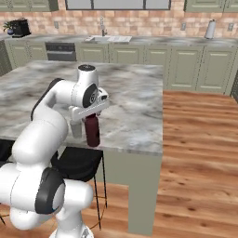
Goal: There is a wine glass and glass cup on the dining counter. Place the wine bottle next to the wine glass and the juice bottle next to the glass cup.
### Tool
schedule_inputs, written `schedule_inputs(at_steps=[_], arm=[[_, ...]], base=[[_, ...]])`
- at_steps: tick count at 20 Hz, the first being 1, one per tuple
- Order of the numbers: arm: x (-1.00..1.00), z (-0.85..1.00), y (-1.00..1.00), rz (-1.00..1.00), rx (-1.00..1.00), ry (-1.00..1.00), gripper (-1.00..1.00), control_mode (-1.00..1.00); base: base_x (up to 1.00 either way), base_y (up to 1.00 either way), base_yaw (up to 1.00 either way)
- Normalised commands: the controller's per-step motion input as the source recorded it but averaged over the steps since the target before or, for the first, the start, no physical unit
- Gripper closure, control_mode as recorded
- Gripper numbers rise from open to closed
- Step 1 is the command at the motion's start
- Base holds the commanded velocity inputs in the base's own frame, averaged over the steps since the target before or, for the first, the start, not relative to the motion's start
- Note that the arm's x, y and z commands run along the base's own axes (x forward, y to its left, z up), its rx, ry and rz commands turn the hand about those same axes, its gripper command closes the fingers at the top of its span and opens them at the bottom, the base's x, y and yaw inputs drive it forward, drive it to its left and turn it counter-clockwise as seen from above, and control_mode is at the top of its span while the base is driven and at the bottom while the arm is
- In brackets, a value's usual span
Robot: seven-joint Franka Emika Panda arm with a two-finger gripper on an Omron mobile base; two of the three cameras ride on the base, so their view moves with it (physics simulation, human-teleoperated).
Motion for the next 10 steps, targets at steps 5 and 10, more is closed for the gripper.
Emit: schedule_inputs(at_steps=[5,10], arm=[[0.42,0.0,0.17,0.06,0.0,-0.08,1.0,-1.0],[0.37,-0.09,0.26,0.06,0.0,-0.02,1.0,-1.0]], base=[[0.0,0.0,0.0],[0.0,0.0,0.0]])
